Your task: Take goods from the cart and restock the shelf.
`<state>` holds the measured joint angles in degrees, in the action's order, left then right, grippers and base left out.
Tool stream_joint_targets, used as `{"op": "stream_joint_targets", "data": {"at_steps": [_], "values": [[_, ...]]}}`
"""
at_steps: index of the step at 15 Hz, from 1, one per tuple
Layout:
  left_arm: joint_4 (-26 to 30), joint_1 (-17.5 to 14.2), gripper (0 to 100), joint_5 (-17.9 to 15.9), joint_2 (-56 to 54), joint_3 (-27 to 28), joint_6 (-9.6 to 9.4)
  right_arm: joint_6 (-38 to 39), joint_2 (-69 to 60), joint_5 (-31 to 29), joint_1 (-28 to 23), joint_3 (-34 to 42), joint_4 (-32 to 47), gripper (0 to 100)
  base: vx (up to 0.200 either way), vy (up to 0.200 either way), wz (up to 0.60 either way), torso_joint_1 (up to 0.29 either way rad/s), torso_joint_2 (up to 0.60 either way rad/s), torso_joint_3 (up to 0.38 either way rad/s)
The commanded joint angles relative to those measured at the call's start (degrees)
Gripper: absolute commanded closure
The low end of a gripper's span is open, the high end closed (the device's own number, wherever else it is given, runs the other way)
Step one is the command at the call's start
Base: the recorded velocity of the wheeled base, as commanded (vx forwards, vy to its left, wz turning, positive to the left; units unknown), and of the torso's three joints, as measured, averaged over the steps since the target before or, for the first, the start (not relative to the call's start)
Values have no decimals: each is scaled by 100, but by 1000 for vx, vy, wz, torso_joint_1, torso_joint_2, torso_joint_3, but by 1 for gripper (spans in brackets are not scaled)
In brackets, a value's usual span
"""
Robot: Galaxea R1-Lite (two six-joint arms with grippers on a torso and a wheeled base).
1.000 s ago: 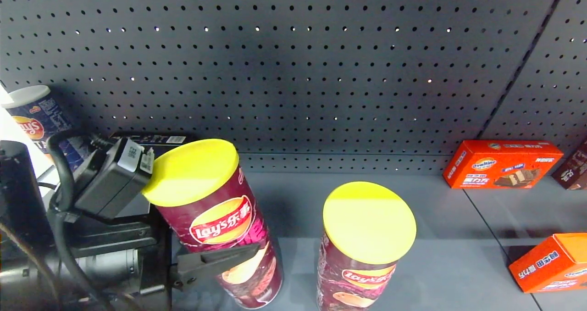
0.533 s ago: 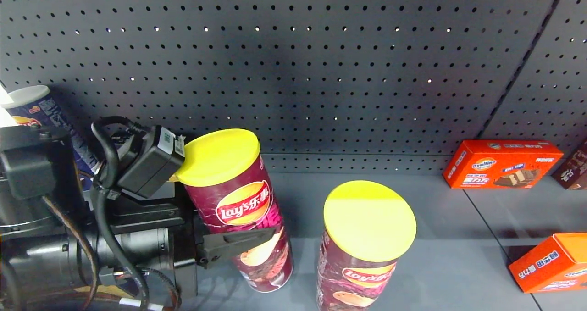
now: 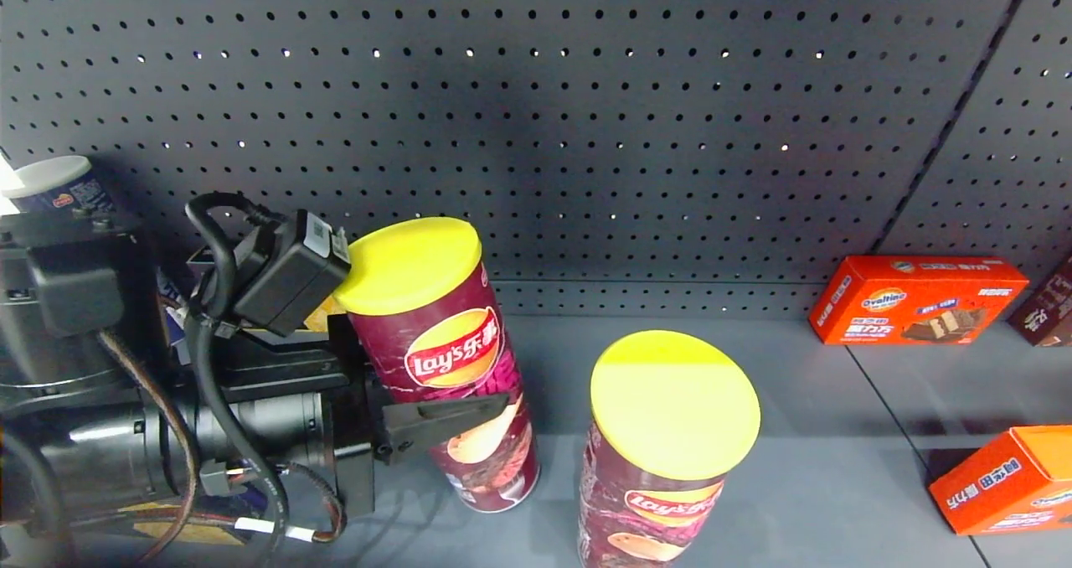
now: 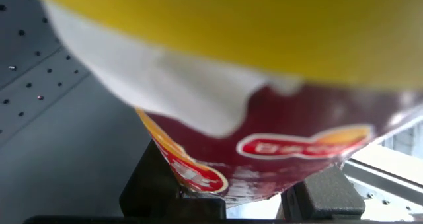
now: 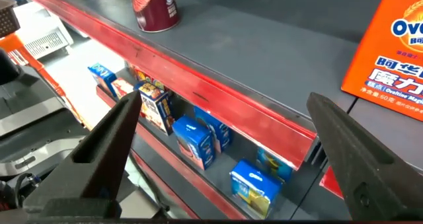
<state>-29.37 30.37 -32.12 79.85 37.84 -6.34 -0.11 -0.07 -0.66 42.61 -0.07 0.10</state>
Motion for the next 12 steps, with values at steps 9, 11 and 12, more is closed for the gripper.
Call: {"op": "stream_joint_targets", "data": {"at_steps": [9, 11, 12], "values": [[537, -365, 100, -163, -22, 716, -16, -7, 7, -4, 2, 7, -1, 0, 0, 0, 0, 0, 0, 0], [625, -374, 100, -180, -13, 804, -131, -7, 7, -4, 2, -1, -1, 0, 0, 0, 0, 0, 0, 0], [696, -330, 100, -172, 84, 909, -333, 2, 7, 4, 2, -1, -1, 0, 0, 0, 0, 0, 0, 0]]}}
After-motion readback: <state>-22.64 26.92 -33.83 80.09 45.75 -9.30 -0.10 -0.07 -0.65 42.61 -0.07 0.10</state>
